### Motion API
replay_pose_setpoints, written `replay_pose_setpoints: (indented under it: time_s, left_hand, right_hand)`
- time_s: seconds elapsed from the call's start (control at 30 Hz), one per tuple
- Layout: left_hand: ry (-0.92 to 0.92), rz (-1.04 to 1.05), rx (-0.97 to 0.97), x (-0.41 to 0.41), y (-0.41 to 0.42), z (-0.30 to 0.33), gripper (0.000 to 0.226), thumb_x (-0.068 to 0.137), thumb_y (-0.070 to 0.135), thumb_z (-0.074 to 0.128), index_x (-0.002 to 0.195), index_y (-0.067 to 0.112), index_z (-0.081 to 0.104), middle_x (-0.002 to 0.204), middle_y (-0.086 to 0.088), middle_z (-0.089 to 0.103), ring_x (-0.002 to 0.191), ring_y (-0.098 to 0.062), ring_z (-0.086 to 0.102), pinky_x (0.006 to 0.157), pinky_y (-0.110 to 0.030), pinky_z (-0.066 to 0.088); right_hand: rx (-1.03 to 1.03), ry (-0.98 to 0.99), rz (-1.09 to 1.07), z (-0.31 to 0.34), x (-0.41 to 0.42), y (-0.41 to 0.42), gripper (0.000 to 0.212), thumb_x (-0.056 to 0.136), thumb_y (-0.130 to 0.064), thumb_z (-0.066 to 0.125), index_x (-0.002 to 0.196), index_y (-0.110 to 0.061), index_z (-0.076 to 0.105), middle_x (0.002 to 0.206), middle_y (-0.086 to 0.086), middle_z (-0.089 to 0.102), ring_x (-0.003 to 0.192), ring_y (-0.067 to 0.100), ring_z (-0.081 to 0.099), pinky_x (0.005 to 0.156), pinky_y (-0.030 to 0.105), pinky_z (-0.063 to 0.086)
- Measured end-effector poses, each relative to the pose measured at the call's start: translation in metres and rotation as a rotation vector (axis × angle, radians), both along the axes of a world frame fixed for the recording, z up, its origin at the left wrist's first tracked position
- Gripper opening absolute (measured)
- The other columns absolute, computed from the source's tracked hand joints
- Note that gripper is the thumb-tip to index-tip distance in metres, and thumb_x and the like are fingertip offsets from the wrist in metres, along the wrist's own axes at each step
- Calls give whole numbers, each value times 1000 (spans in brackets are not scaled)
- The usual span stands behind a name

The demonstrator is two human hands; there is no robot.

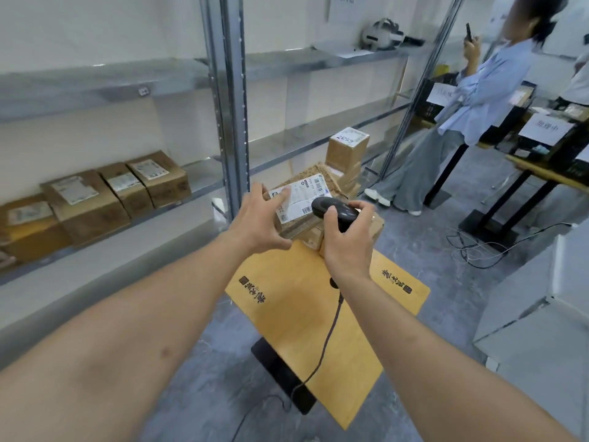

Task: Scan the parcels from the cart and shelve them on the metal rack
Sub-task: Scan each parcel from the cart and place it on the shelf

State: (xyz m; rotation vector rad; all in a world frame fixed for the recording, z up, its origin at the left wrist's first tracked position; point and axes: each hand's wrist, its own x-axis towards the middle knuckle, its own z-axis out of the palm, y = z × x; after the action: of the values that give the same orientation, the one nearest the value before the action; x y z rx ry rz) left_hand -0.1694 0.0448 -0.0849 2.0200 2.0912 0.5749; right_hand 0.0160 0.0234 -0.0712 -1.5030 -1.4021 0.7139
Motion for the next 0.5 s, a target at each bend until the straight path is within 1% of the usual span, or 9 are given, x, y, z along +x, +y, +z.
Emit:
replay_pose_setpoints:
  time_s: [0.07, 0.13, 0.2, 0.27, 0.33, 0.4, 0.5]
  left_hand:
    - [23, 30, 21, -23, -18, 5, 129, 60, 52, 98, 165, 33, 26, 131, -1, 21, 121, -25, 32, 109, -47, 46]
    - [54, 55, 51, -47, -36, 10, 130, 58, 48, 100, 165, 34, 27, 135, -2, 20, 124, -27, 30, 109, -49, 47]
    - [83, 90, 60, -70, -54, 15, 131, 59, 44, 101, 165, 34, 26, 137, -5, 19, 126, -28, 28, 109, -49, 47]
    - [115, 135, 60, -91, -70, 21, 131, 61, 41, 101, 166, 34, 24, 140, -7, 19, 129, -30, 26, 110, -47, 46]
    - [153, 185, 68, -111, -85, 26, 131, 62, 43, 100, 167, 33, 23, 143, -10, 20, 133, -32, 25, 113, -47, 43]
    - [165, 227, 70, -129, -99, 30, 130, 62, 45, 99, 167, 32, 22, 146, -12, 19, 136, -34, 24, 117, -49, 39]
    - [148, 281, 47, -153, -121, 34, 129, 65, 46, 97, 167, 34, 20, 153, -14, 15, 142, -36, 21, 116, -52, 42]
  right_hand:
    - [32, -94, 60, 5, -18, -13, 27, 103, -50, 51, 122, -38, 36, 101, -10, 65, 89, 19, 65, 77, 37, 46]
    - [52, -159, 120, 8, -35, -25, 31, 104, -50, 50, 127, -34, 37, 107, -5, 66, 91, 21, 63, 76, 38, 46]
    - [72, -199, 166, 12, -52, -36, 35, 104, -48, 51, 132, -30, 38, 107, -3, 66, 90, 22, 63, 74, 38, 45]
    - [102, -235, 218, 14, -71, -47, 35, 104, -50, 49, 131, -32, 36, 105, -1, 67, 89, 24, 64, 74, 41, 51]
    - [125, -263, 270, 15, -89, -58, 32, 104, -50, 48, 128, -35, 34, 104, -1, 68, 87, 24, 66, 74, 44, 55]
    - [138, -279, 309, 17, -105, -66, 31, 105, -48, 48, 128, -35, 33, 103, -1, 68, 85, 21, 66, 72, 43, 56]
    - [165, -276, 366, 22, -128, -76, 32, 105, -48, 48, 130, -34, 34, 103, -2, 66, 84, 18, 66, 71, 42, 57]
